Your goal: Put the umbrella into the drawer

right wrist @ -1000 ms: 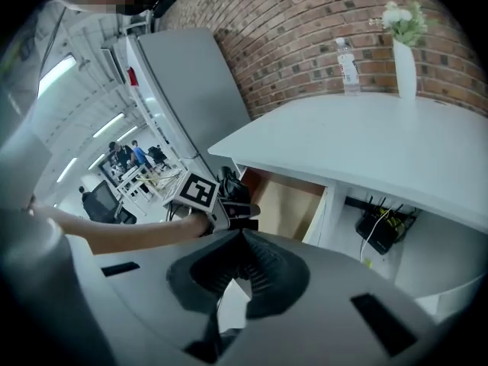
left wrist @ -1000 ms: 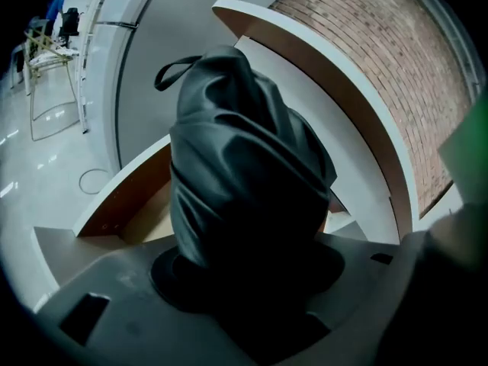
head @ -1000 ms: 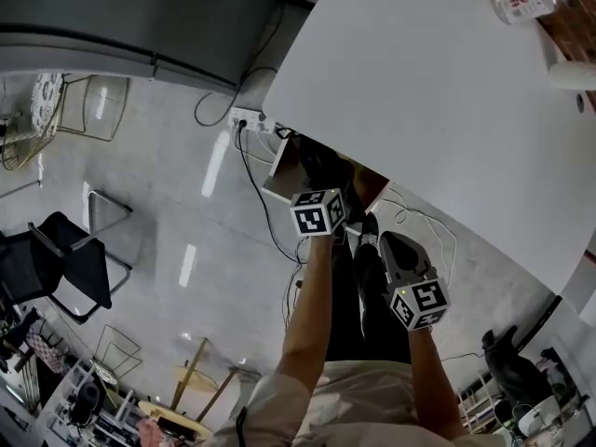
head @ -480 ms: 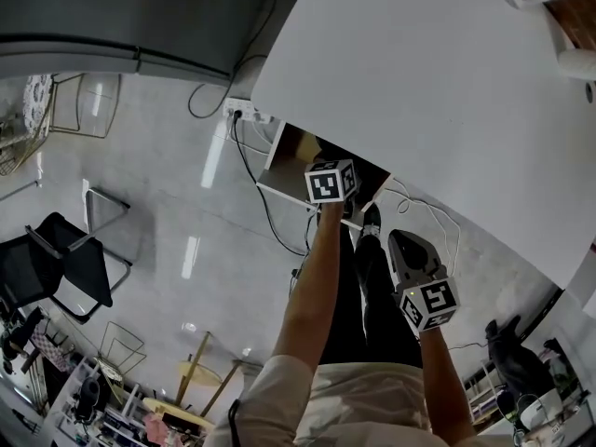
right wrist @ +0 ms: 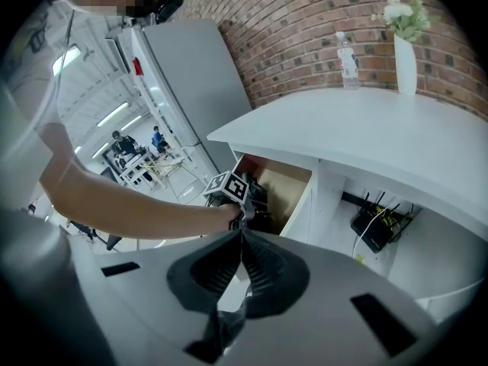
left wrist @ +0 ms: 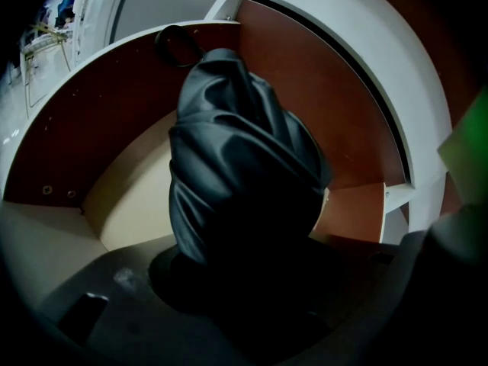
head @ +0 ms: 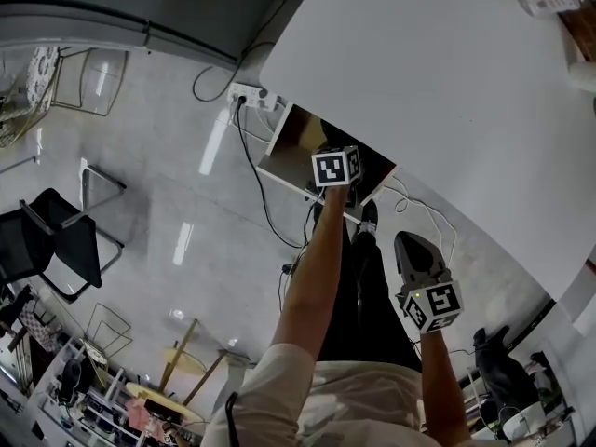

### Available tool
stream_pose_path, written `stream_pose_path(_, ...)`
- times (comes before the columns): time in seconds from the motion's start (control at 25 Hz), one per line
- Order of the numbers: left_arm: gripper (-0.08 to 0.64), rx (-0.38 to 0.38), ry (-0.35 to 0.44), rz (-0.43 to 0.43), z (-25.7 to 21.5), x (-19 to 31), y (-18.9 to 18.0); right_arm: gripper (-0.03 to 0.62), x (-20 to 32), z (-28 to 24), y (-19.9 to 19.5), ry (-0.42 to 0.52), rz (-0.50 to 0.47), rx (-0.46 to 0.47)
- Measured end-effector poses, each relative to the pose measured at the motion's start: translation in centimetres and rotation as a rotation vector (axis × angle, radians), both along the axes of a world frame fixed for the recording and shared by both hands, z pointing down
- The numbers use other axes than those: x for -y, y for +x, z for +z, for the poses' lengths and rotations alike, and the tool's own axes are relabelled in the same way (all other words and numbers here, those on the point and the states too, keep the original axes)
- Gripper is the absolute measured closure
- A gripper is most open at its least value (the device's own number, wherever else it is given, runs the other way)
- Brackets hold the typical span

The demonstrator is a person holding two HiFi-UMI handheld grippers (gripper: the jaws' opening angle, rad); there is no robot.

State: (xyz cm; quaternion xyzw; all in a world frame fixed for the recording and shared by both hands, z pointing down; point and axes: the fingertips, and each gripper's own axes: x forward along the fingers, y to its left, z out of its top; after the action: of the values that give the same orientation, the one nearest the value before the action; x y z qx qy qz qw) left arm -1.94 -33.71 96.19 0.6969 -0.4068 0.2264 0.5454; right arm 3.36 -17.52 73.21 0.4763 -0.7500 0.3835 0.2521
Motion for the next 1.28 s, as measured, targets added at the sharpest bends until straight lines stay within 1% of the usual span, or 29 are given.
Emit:
stream_pose_path(0.12, 0.327, 0.009, -0.001, -0.001, 0.4, 0.4, 0.3, 0.523, -0.2, 0.0, 0.5, -0.005, 0.007, 0.007)
stream_pose_path(0.28, 0.324, 0.043, 0.005, -0.008, 0.6, -0.1, 0.1, 0.523, -0.6, -0.6, 1.5, 0.001, 0.039, 0.035)
stream_pose_path(0.36, 0.311, 0.045, -0.001, -0.004, 0.4, -0.2, 0.5, 0.523, -0.5, -1.1, 2.0, 0.016, 0.038, 0.023)
stream_pose_path(0.56, 0.291, 0.046, -0.024, -0.006, -0.4, -0.4, -0.4, 0.523, -0.4, -2.3, 1.5, 0.040, 0.031, 0.036)
stream_pose_path(0.68, 0.288, 0.052, -0.010, 0.002, -0.7, -0.4, -0.3, 0.523, -0.7, -2.5, 1.5, 0.043, 0.024, 0.045)
stream_pose_path(0.84, 0.287, 0.059, -0.017, -0.015, -0.5, -0.8, -0.5, 0.523, -1.1, -2.8, 1.9, 0.049, 0.035, 0.045)
stream_pose_path(1.0, 0.279, 0.096, -0.041, -0.036, -1.6, -0.7, -1.2, 0.523, -1.6, -3.2, 2.5, 0.056, 0.038, 0.038)
stream_pose_path(1.12, 0.278, 0.091, -0.022, -0.049, -1.7, -0.2, -1.0, 0.523, -2.3, -2.8, 2.8, 0.049, 0.029, 0.026)
stream_pose_path(1.2, 0.278, 0.081, -0.013, -0.042, -2.2, -0.1, -0.6, 0.523, -2.8, -2.3, 3.0, 0.040, 0.021, 0.014)
stream_pose_path(1.28, 0.278, 0.082, 0.014, -0.035, -2.8, 0.3, -0.4, 0.523, -3.2, -1.9, 3.2, 0.033, 0.024, 0.011)
